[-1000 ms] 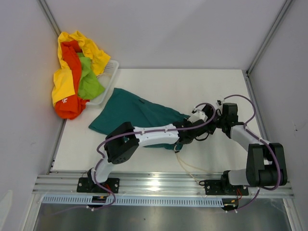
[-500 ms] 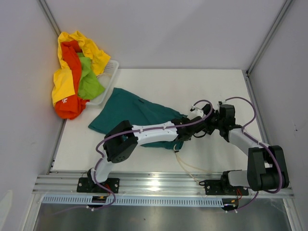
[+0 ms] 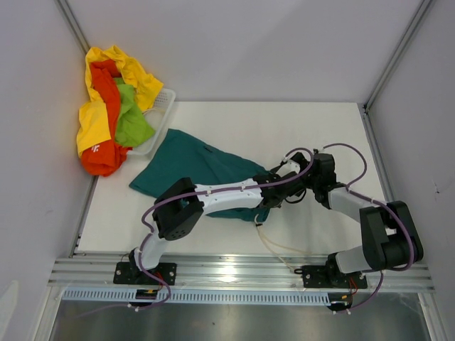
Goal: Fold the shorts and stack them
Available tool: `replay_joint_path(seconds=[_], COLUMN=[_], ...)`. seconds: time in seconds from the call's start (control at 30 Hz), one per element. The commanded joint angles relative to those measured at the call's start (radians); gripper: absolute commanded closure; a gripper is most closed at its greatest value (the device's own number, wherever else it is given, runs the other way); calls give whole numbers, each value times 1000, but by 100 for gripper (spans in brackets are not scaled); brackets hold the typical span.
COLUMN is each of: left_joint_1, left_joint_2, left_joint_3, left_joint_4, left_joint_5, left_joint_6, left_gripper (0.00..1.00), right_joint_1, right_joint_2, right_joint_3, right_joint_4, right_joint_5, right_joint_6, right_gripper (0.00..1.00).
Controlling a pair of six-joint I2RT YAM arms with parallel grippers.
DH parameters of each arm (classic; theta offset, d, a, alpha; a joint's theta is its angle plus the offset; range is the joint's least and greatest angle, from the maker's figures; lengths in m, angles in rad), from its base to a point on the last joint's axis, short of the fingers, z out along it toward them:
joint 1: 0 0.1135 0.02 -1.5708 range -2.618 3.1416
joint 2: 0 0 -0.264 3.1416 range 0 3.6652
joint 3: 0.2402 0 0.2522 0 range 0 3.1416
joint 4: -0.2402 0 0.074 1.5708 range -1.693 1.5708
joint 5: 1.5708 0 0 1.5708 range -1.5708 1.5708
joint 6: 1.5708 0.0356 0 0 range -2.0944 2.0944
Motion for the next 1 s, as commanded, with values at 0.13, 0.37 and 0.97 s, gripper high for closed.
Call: replay_joint_path(seconds=[0.13, 0.37, 0.97], left_joint_1=[12, 12, 8], left_joint_2=[-65, -52, -149], left_joint_3=[-15, 22, -27], left_joint_4=[102, 100, 175], left_joint_5=[-25, -71, 30], left_joint_6=[-22, -8, 42], left_gripper=[100, 100, 63], right_joint_1=[35, 72, 40], right_joint_2=[56, 20, 110], right_joint_3=[20, 13, 46], right_joint_4=[92, 8, 8], right_joint_5=[-60, 12, -22], right_joint_6=[55, 32, -31], right_gripper=[20, 24, 100])
